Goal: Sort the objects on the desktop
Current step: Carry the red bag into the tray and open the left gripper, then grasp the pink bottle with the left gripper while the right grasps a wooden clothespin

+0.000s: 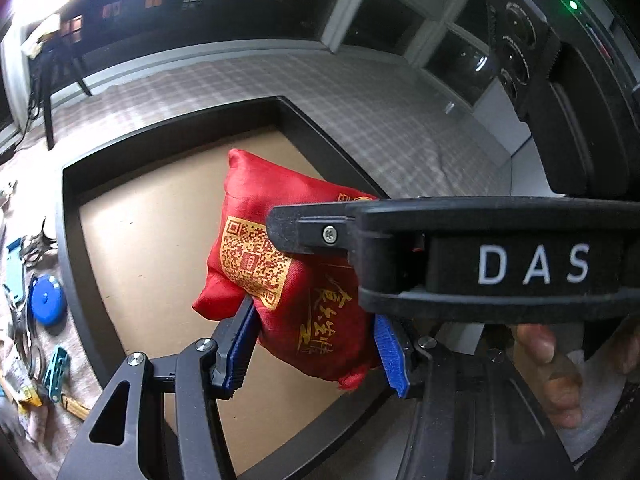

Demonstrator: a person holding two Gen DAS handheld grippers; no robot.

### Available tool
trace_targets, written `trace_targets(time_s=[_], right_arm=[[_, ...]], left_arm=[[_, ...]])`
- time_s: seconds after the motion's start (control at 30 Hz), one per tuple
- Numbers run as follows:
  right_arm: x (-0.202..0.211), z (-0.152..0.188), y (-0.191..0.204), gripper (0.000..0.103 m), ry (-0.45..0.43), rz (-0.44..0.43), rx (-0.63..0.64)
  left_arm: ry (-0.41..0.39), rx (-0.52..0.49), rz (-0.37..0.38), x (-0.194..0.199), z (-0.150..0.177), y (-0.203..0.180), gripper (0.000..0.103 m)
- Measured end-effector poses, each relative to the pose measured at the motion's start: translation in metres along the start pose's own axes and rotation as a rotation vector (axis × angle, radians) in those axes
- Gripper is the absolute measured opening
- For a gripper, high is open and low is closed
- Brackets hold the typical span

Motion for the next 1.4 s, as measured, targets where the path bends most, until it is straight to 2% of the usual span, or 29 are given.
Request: trace_targets(time_s=[0.1, 0.3, 0.57, 0.8, 0.93, 1.17, 1.3, 1.4], right_arm=[[0.008, 0.000, -0.015, 0.055, -0.016, 0.043, -0.023], [0.024, -0.005, -0.035, 0.056, -0.052, 0.059, -0.070], [0.027, -0.011, -0.022, 0.058, -0.069, 0.070, -0.033], [0.004, -0.012, 0.020, 0.058, -0.062, 0.056, 0.076], [-0.013, -0.010, 0.060, 0.058, -0.052, 0.018, 0.178], [-0.050, 0.009, 0.136, 0.058, 0.004, -0.024, 0.352], [-0.075, 0.026, 0.167, 0.058, 0.052, -0.042, 0.417], [-0.091, 0.036, 0.183, 0.055, 0.080, -0.041, 0.444]], left_arm=[[0.001, -0.004, -0.018, 0.000, 0.001, 0.001, 0.056], [-0.019, 0.011, -0.038, 0.010, 0.001, 0.013, 0.056], [-0.033, 0.035, -0.071, 0.017, 0.000, 0.037, 0.056], [-0.048, 0.068, -0.152, 0.042, 0.015, 0.084, 0.056], [-0.063, 0.119, -0.231, 0.066, 0.034, 0.133, 0.056], [-0.036, 0.175, -0.372, 0.092, 0.076, 0.217, 0.054], [0.000, 0.166, -0.410, 0.095, 0.097, 0.248, 0.050], [0.010, 0.159, -0.404, 0.095, 0.105, 0.259, 0.050]])
Point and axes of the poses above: each gripper's, at about its wrist camera, not at the fingertips, and x roughly against the way its jaws point, y to its left, z to its underside, the point moved 10 cm from there along -x, roughly the way its jaws point, and after that the axes turned 6 degrees about x, right-handed, at the moved point
